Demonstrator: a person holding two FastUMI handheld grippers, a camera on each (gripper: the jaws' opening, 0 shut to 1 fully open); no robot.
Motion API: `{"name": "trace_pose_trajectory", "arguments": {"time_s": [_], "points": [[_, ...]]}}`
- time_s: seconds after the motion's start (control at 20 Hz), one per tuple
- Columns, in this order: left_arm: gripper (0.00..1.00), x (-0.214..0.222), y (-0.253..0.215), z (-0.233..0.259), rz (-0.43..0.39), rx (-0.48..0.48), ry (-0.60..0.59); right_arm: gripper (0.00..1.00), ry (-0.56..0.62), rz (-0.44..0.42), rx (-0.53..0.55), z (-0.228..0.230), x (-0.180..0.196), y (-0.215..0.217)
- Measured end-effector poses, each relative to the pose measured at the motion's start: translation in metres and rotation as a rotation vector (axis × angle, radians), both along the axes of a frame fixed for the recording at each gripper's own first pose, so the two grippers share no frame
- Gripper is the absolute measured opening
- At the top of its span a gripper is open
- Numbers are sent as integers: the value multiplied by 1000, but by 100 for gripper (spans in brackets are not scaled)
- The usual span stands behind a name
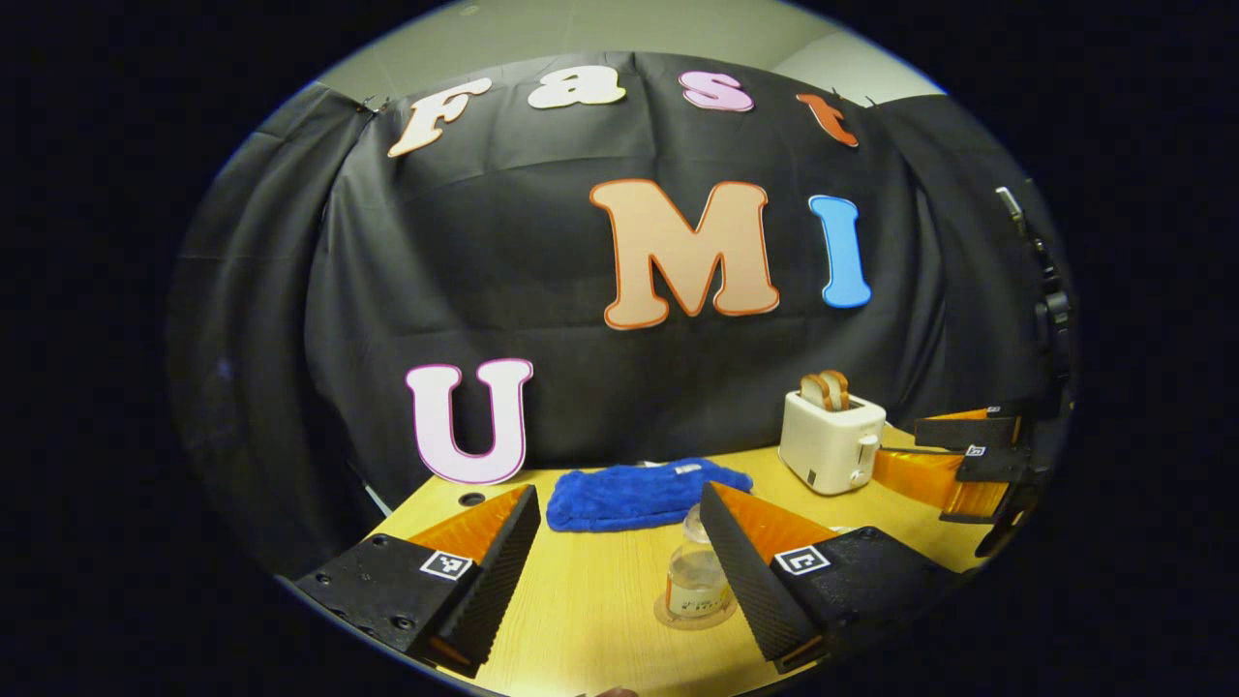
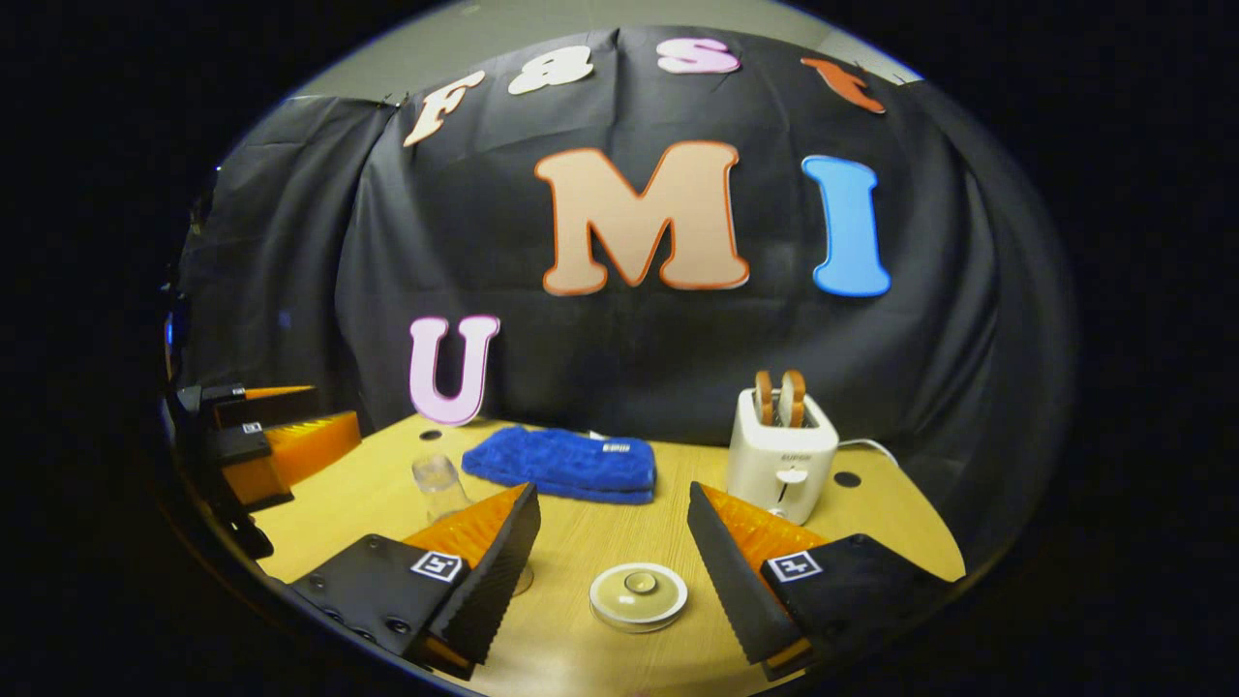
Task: Open the teacup lid with one hand, grasp the water bottle and pour water into the teacup with the other hand; after pouring, place the water bottle on the coaster and then close the teacup lid.
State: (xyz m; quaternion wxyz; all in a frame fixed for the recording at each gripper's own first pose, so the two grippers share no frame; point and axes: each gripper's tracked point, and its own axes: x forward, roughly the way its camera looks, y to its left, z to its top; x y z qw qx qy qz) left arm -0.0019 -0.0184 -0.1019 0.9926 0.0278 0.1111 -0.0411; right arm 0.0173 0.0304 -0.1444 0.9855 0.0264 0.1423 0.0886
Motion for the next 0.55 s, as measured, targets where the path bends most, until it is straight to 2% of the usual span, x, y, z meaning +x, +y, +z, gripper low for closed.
{"name": "trace_pose_trajectory", "arguments": {"time_s": [0.15,0.2,0.25,0.35,0.4,0.45,0.55], "points": [[99,4,1,30,16,5,-59,97,-63,-52,0,35,-9,-18],[96,5,3,38,27,10,-76,99,-83,-62,-3,45,-13,-22],[96,3,5,45,33,14,-94,97,-103,-77,-15,53,-18,-29],[96,-3,8,53,40,30,-107,94,-140,-96,-22,68,-27,-36],[99,-6,8,55,40,32,-107,97,-150,-103,-22,74,-31,-37],[96,-9,7,56,41,27,-109,99,-156,-105,-16,78,-34,-37],[96,-14,7,57,48,17,-109,99,-164,-110,-8,83,-37,-36]]}}
